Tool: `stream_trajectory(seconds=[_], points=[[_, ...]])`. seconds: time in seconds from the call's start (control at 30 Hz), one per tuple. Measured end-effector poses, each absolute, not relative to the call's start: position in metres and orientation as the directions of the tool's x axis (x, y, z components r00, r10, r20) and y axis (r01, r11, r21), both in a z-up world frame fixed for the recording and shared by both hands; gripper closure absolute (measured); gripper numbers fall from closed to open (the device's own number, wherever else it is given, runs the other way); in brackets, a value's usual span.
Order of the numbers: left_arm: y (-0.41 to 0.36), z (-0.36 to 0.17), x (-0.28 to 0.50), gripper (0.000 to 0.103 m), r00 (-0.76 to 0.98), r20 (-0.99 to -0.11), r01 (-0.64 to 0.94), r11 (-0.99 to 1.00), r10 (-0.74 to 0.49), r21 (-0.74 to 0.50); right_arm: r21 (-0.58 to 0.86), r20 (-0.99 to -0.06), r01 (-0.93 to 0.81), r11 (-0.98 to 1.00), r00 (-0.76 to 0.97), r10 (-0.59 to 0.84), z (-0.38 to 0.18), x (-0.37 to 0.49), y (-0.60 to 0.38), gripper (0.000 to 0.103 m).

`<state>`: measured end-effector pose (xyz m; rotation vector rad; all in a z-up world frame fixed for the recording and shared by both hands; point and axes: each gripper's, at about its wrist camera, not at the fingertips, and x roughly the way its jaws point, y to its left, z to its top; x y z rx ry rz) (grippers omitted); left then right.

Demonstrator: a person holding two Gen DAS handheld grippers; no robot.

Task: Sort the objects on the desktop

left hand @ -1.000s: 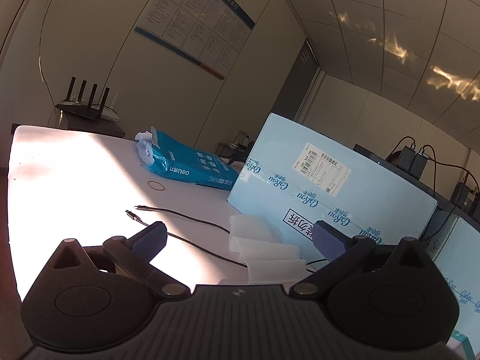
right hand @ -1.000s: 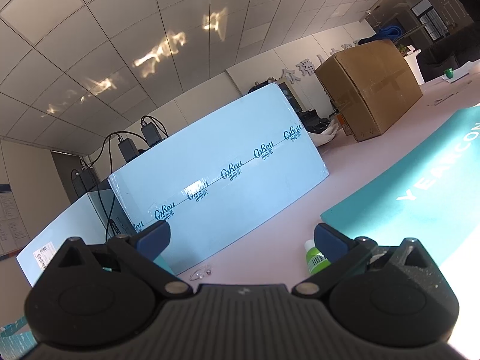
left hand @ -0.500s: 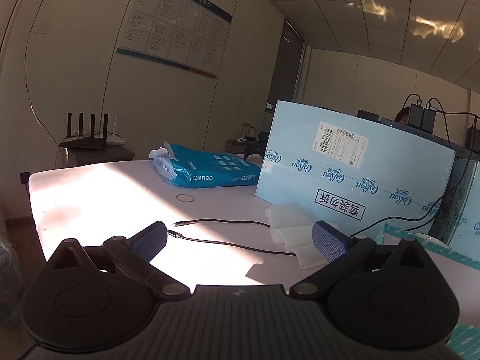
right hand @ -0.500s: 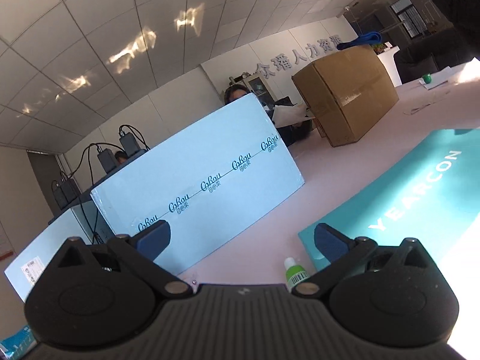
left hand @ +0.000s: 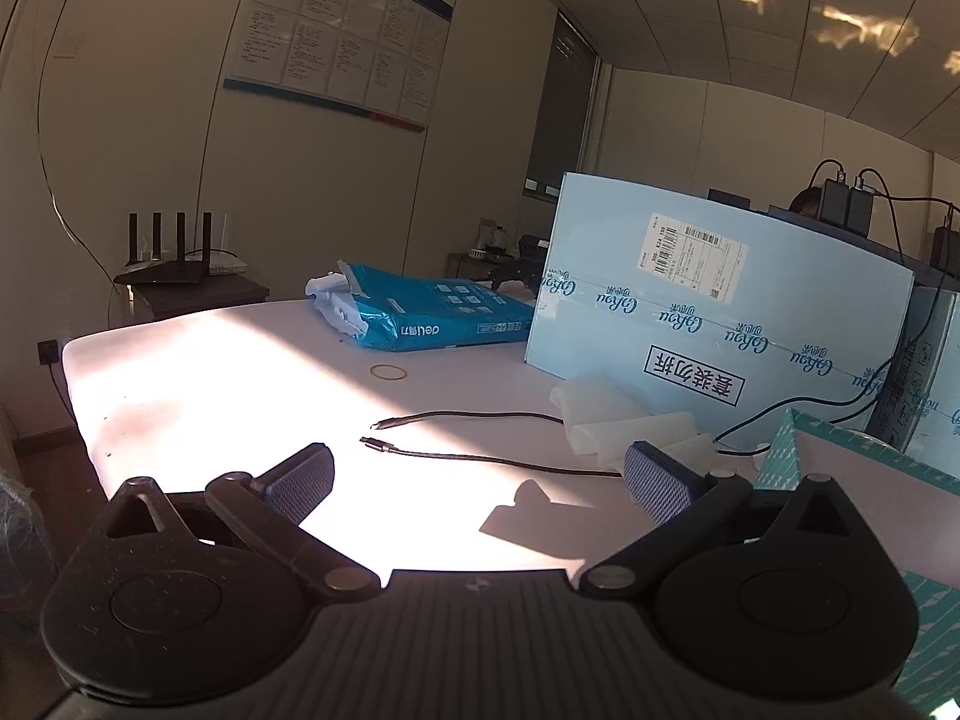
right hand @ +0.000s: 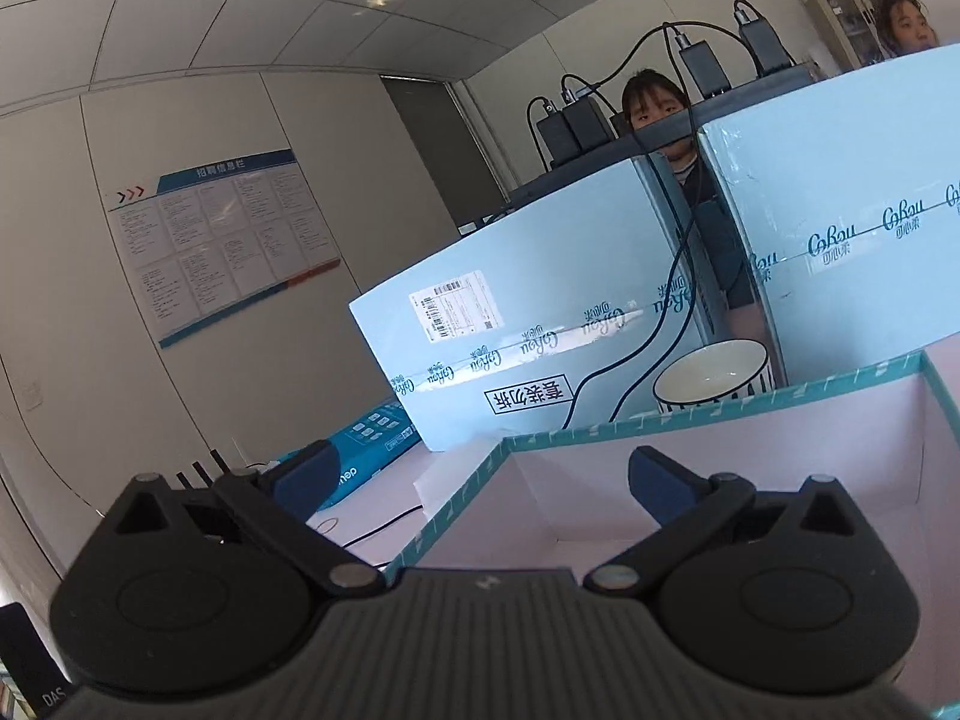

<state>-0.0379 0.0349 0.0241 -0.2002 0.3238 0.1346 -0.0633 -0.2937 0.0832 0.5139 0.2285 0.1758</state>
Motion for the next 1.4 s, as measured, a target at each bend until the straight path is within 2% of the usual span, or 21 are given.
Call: stream_trajectory(seconds=[0.1, 0.23, 0.57, 0.97, 1.4], points=[[0.040, 0.024, -0.035, 0.000, 0.936, -0.338, -0.176, 0.965, 0.103, -0.193, 0.549, -0.151, -0.108, 0.829, 0.962, 0.226, 0.083, -0.066, -0.304, 0.000], [0.036, 0.023, -0.036, 0.000, 0.938, -0.337, -0.160, 0.966, 0.085, -0.201, 0.534, -0.142, -0.082, 0.842, 0.972, 0.185, 0.087, -0.081, -0.305, 0.000], [0.005, 0.035, -0.044, 0.000, 0.946, -0.320, -0.089, 0.990, 0.049, -0.112, 0.558, -0.129, -0.076, 0.827, 0.976, 0.176, 0.084, -0.093, -0.315, 0.000], [-0.011, 0.046, -0.041, 0.000, 0.942, -0.335, -0.047, 0.990, 0.000, -0.130, 0.568, -0.068, -0.124, 0.813, 0.978, 0.197, 0.083, -0.108, -0.318, 0.000], [-0.028, 0.053, -0.026, 0.000, 0.937, -0.350, -0.032, 0.998, 0.008, -0.061, 0.582, -0.052, -0.154, 0.799, 0.973, 0.225, 0.078, -0.112, -0.317, 0.000]])
